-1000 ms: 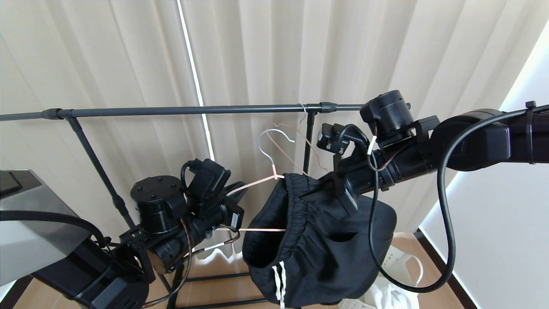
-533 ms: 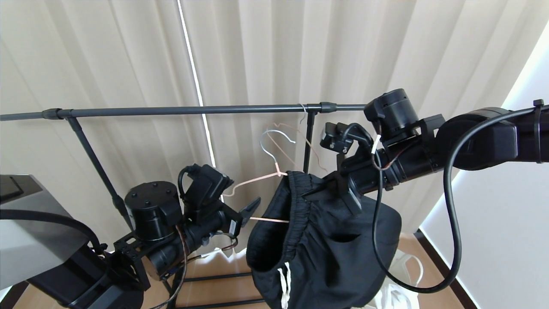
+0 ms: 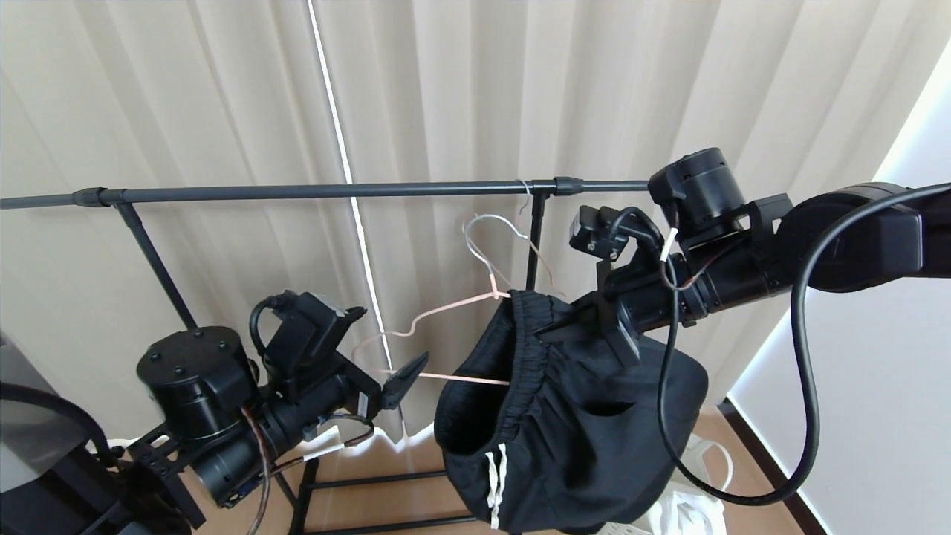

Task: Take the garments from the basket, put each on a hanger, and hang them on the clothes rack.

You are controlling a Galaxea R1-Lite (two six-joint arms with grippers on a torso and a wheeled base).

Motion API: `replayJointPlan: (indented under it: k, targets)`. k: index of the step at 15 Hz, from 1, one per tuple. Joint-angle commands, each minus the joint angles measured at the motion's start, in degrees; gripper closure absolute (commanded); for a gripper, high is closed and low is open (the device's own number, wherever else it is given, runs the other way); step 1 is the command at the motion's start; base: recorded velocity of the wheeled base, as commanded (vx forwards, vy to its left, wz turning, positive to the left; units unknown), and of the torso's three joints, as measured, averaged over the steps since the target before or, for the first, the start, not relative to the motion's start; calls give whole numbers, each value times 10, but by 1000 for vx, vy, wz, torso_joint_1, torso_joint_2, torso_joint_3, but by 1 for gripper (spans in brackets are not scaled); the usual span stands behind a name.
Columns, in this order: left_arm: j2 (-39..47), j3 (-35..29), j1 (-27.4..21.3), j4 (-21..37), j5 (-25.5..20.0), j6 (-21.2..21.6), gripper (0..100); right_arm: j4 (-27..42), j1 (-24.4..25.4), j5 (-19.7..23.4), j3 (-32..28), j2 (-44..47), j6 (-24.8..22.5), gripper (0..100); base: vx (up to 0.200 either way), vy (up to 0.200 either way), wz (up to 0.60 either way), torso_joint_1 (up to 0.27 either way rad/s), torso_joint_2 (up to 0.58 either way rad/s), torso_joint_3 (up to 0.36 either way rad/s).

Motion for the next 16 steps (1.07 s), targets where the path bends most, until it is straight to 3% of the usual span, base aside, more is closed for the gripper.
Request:
replayJointPlan:
  k: [1,2,3,4,5,8,10,12,14,16]
  targets:
    - [-56,23,19,7,0,2,0,-1,-14,-1,0,-11,-1,100,0,0,0,0,0,0]
    - [-79,28,31,42,5,1,0,-1,-23,-3,2,-16,-1,100,0,0,0,0,0,0]
    - [-79,28,31,42,5,1,0,-1,-23,-3,2,-16,-1,100,0,0,0,0,0,0]
    - [-113,26,48,134,15,-6,0,-21,-34,-17,24,-32,0,100,0,0,0,0,0,0]
    - [-129,7,51,239,21,-50,0,-99,-41,-28,84,-54,1,100,0,0,0,0,0,0]
    - [-106,-41,47,415,21,-119,0,-286,-50,-67,225,-80,2,100,0,0,0,0,0,0]
    - [-82,-75,23,475,21,-153,0,-412,-57,-67,325,-106,2,100,0,0,0,0,0,0]
    - [-42,-104,-13,488,28,-179,0,-511,-55,-68,405,-113,2,100,0,0,0,0,0,0]
    - [6,-140,-50,488,48,-197,0,-585,-55,-68,444,-111,2,100,0,0,0,0,0,0]
    - [45,-175,-78,488,70,-214,0,-597,-54,-68,449,-112,2,100,0,0,0,0,0,0]
